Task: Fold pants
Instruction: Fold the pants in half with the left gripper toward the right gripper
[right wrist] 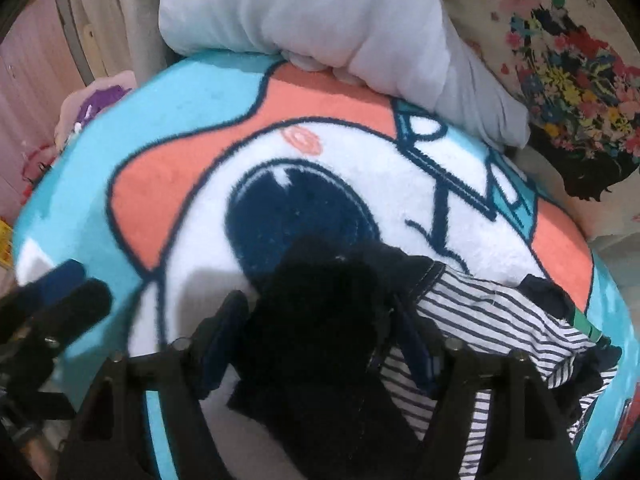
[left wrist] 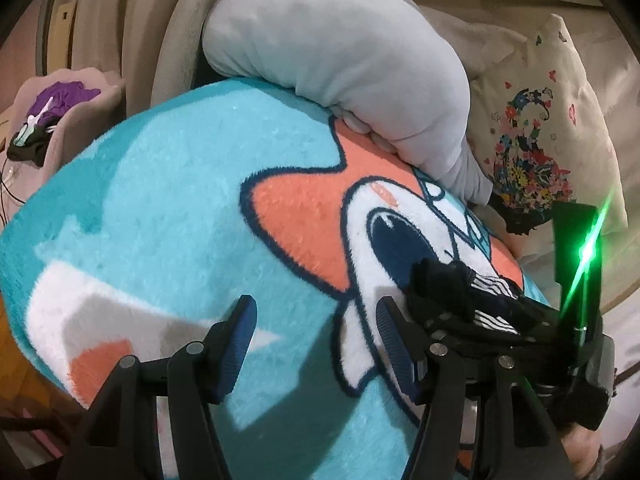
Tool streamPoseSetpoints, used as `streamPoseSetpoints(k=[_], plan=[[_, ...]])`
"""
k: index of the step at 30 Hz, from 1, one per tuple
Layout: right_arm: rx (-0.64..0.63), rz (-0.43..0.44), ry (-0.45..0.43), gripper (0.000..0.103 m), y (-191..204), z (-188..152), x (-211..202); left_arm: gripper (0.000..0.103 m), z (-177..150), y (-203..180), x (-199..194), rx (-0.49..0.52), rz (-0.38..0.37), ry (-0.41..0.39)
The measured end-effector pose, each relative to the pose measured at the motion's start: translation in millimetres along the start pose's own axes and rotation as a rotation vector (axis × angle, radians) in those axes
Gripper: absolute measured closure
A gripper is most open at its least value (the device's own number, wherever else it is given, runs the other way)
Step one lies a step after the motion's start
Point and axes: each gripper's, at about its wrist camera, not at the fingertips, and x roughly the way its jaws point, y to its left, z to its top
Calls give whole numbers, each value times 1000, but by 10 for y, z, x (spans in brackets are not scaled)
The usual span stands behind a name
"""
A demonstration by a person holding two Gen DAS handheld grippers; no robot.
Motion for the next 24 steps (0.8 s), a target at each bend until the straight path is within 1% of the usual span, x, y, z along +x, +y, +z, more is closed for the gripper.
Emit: streamPoseSetpoints(k=[1,2,4,6,7,10,12,14,17,20,21,22,23,24], plan=[[0,-23,-15,66,-4,-7,-29,38,-7,-9,4,3,-1,-1],[11,-23,-25,69,-57,-20,-78,38,-18,-28,12,9,-2,0],[39,10,-44,76,-175,-41,-191,38,-50,-95,33,23,-17,15],[66,47,-93,78,-302,-75,-352,38,-106,-214,73,52,-42,44],[80,64,-112,79,-362,-89,-422,38,-122,-264,76,62,-42,54],[149,127,-176,79,-636,-167,-702,38,-160,-482,71,113,-71,75],[216,183,-206,79,-902,-228,-844,38,-162,-648,58,149,-90,83],[293,237,-235,79,-1234,-337,-974,38,-151,-833,58,186,-102,89],[415,278,-258,79,-1762,-604,-1093,38,-144,-1143,93,242,-118,99],[536,264,-246,77,-2277,-903,-991,38,-148,-1453,192,283,-141,133],[571,253,-231,71,-2416,-994,-932,38,-161,-1570,239,297,-153,151],[598,229,-215,62,-2529,-1088,-876,38,-171,-1650,273,308,-158,163],[613,175,-200,59,-2639,-1179,-844,38,-188,-1759,306,326,-164,176],[621,117,-205,59,-2691,-1245,-872,38,-203,-1846,323,340,-172,184]])
